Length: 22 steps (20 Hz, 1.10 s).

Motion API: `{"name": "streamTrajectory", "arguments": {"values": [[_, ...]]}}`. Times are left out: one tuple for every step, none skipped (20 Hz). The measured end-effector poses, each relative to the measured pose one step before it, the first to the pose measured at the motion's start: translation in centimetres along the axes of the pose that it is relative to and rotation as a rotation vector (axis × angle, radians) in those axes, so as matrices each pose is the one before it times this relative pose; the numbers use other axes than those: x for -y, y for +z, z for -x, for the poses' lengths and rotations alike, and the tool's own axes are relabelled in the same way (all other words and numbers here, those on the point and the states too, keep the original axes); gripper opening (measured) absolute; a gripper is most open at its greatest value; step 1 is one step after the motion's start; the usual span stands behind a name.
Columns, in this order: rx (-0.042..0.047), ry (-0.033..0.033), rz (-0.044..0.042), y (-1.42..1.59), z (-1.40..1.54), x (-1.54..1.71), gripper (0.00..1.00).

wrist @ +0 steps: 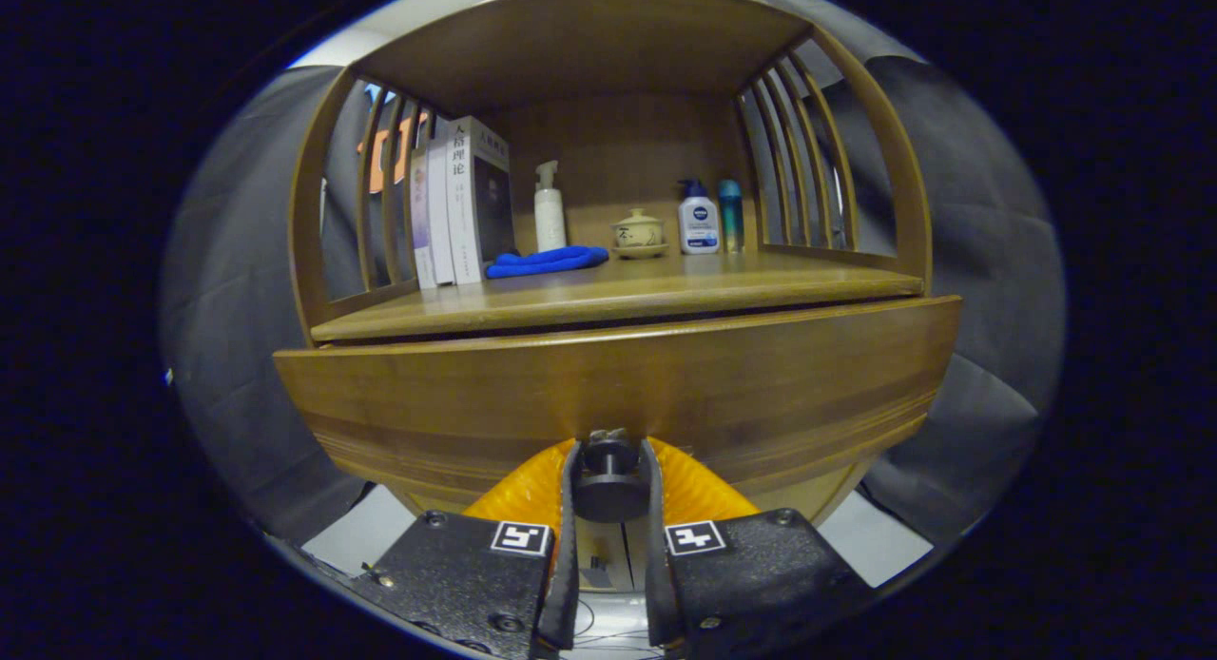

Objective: Pull open the drawer, take out the items inside it, and place them on the countertop above the cabinet.

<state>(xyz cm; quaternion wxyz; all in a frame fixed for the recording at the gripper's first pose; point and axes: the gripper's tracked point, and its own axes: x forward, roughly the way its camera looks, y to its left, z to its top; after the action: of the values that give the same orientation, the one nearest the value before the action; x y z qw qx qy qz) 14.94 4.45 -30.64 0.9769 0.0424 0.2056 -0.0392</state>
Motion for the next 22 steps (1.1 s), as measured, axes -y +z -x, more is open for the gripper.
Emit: {"name": "streamTrajectory", "arguments": {"values": [[0.00094,0.00082,0.00543,-0.217,0.778,-0.009,0.31],[0.00001,0.00068,0.00523,-0.219,0.711,0.046,0.31],[0.00197,0.00208,0.00469,-0.304,0.793,-0.044,0.31],[0.00354,0.00104,0.0018,-0.197,0.85,-0.02,0.31],[0.009,-0.001,-0.00116,-0.26,0.92,0.057,0.31],[0.00856,-0.0021,0.00267,-0.19,0.855,-0.007,0.31],[0.00684,-0.00103,0.00405,-0.328,0.896,0.055,0.31],[0.00512,-0.00072,-0.00071,-0.271,0.877,0.018,0.31],[-0.00053,0.00204,-0.00301,-0.439,0.825,-0.021,0.31],[-0.00677,0.00205,-0.00568,-0.488,0.788,0.035,0.31],[-0.00513,0.00798,0.0017,-0.621,0.864,-0.009,0.31],[0.01143,0.0026,0.01313,-0.037,0.687,-0.116,0.31],[0.00212,-0.00114,0.01596,-0.325,0.385,0.257,0.3],[-0.0046,0.00552,0.00004,0.0,0.822,0.217,0.3],[-0.00219,0.00754,-0.01239,-0.35,0.617,-0.252,0.3],[-0.00653,0.00468,-0.01196,-0.266,0.396,-0.089,0.3],[-0.00538,0.00482,-0.00713,-0.145,0.489,0.036,0.3],[-0.00474,0.00553,-0.00205,-0.191,0.459,-0.059,0.3],[-0.00253,0.00504,0.00196,-0.245,0.536,0.033,0.3],[-0.00425,0.00363,0.00382,-0.278,0.535,0.427,0.3],[-0.00418,0.00291,0.00104,-0.303,0.458,0.051,0.3],[-0.00476,0.00039,0.00294,-0.177,0.408,0.05,0.3]]}}
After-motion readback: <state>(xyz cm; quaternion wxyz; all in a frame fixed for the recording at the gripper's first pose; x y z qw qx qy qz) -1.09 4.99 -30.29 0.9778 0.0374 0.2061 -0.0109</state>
